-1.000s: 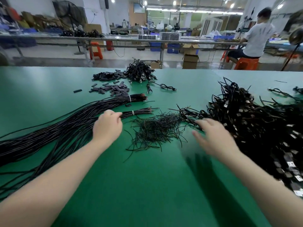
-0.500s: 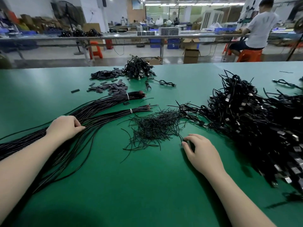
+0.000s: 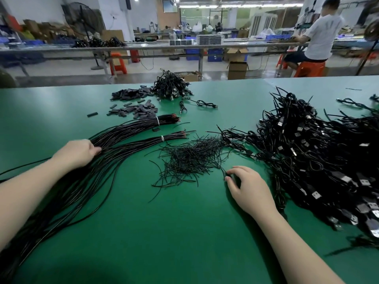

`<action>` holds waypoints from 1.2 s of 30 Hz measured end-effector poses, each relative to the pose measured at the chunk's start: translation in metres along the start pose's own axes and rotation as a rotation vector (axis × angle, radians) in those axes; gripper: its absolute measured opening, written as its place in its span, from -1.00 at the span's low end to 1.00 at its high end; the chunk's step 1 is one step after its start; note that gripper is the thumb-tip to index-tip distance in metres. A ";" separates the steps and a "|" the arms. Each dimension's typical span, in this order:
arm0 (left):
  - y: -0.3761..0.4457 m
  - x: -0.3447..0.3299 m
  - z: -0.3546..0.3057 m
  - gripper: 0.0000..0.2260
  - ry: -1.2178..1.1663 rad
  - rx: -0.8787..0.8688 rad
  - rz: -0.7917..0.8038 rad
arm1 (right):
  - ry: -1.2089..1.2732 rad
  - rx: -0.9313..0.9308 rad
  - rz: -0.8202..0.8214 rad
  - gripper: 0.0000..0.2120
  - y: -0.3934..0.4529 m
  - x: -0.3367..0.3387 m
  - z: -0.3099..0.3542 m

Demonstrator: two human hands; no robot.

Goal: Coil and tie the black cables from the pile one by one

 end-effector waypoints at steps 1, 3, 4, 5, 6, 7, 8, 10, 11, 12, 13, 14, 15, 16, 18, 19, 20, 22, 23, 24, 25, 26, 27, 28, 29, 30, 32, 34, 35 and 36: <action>-0.001 0.017 -0.001 -0.68 -0.132 -0.016 -0.120 | 0.000 0.000 0.000 -0.80 0.000 0.000 0.000; -0.009 0.049 -0.001 -0.72 -0.474 -0.046 -0.344 | 0.001 0.001 0.001 -0.81 0.001 -0.001 -0.001; -0.012 0.058 -0.002 -0.75 -0.645 -0.045 -0.372 | 0.001 0.001 -0.001 -0.81 0.001 -0.001 -0.001; -0.015 0.060 -0.003 -0.77 -0.769 -0.034 -0.351 | 0.000 0.000 -0.002 -0.81 0.001 0.000 -0.001; -0.017 0.061 -0.004 -0.78 -0.859 -0.017 -0.335 | 0.001 -0.002 -0.001 -0.81 0.001 0.000 -0.001; -0.021 0.061 -0.002 -0.77 -0.945 0.014 -0.352 | 0.006 -0.003 0.001 -0.81 0.000 -0.001 -0.001; -0.026 0.063 0.001 -0.76 -1.038 0.041 -0.391 | 0.016 -0.007 0.000 -0.81 0.000 -0.001 -0.002; -0.036 0.068 0.004 -0.77 -1.152 0.038 -0.478 | 0.042 -0.029 -0.006 -0.81 -0.001 0.001 -0.003; -0.040 0.071 0.003 -0.79 -1.150 0.017 -0.501 | 0.051 -0.035 -0.006 -0.81 -0.001 0.001 -0.003; -0.042 0.073 -0.001 -0.82 -1.130 -0.011 -0.496 | 0.052 -0.042 -0.011 -0.81 -0.002 0.001 -0.004; -0.044 0.074 -0.006 -0.83 -1.106 -0.035 -0.480 | 0.050 -0.051 -0.017 -0.81 -0.002 0.003 -0.005; -0.046 0.075 -0.009 -0.84 -1.101 -0.048 -0.482 | 0.053 -0.057 -0.016 -0.81 -0.002 0.003 -0.005; -0.049 0.077 -0.009 -0.84 -1.122 -0.052 -0.505 | 0.058 -0.056 -0.011 -0.81 -0.003 0.003 -0.005; -0.050 0.080 -0.012 -0.83 -1.136 -0.060 -0.518 | 0.060 -0.058 -0.014 -0.81 -0.003 0.003 -0.005; -0.052 0.082 -0.020 -0.84 -1.065 -0.086 -0.490 | 0.076 -0.085 -0.033 -0.81 -0.002 0.006 -0.008; -0.054 0.082 -0.019 -0.84 -1.058 -0.081 -0.513 | 0.084 -0.096 -0.045 -0.81 -0.003 0.007 -0.007; -0.055 0.083 -0.017 -0.84 -1.085 -0.067 -0.553 | 0.082 -0.108 -0.069 -0.81 -0.003 0.009 -0.007; -0.057 0.083 -0.019 -0.83 -1.090 -0.073 -0.565 | 0.092 -0.179 -0.164 -0.81 -0.005 0.019 -0.013; -0.059 0.081 -0.020 -0.83 -1.068 -0.087 -0.547 | 0.115 -0.233 -0.218 -0.81 -0.008 0.025 -0.017; -0.063 0.078 -0.019 -0.84 -1.063 -0.106 -0.540 | 0.140 -0.284 -0.269 -0.81 -0.011 0.031 -0.022; -0.069 0.076 -0.021 -0.85 -1.068 -0.137 -0.536 | 0.167 -0.330 -0.314 -0.80 -0.014 0.037 -0.029; -0.078 0.073 -0.023 -0.85 -1.058 -0.182 -0.533 | 0.189 -0.369 -0.344 -0.80 -0.015 0.043 -0.035; -0.088 0.070 -0.026 -0.84 -1.024 -0.246 -0.527 | 0.206 -0.404 -0.357 -0.79 -0.015 0.049 -0.040; -0.101 0.066 -0.032 -0.85 -0.986 -0.320 -0.515 | 0.214 -0.425 -0.359 -0.78 -0.015 0.053 -0.042; -0.112 0.061 -0.037 -0.86 -0.954 -0.387 -0.501 | 0.222 -0.423 -0.354 -0.77 -0.013 0.056 -0.038; -0.122 0.056 -0.042 -0.87 -0.934 -0.437 -0.483 | 0.232 -0.387 -0.343 -0.76 -0.009 0.058 -0.028; -0.138 0.045 -0.049 -0.85 -0.925 -0.491 -0.445 | 0.285 -0.204 -0.304 -0.70 0.001 0.054 0.017; -0.147 0.035 -0.055 -0.83 -0.913 -0.528 -0.406 | 0.379 0.053 -0.184 -0.59 0.016 0.039 0.081; -0.150 0.031 -0.058 -0.82 -0.919 -0.536 -0.387 | 0.415 0.162 -0.076 -0.51 0.023 0.027 0.113; -0.152 0.030 -0.059 -0.83 -0.948 -0.533 -0.371 | 0.419 0.242 0.038 -0.43 0.031 0.013 0.141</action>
Point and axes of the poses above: each hand's wrist, its own y-axis towards the middle knuckle, its own x-axis out of the back of the hand, z = x × y, the point moved 7 cm from there along y, towards the middle knuckle, and after that the axes turned 10 degrees about x, right-handed, at the moved point
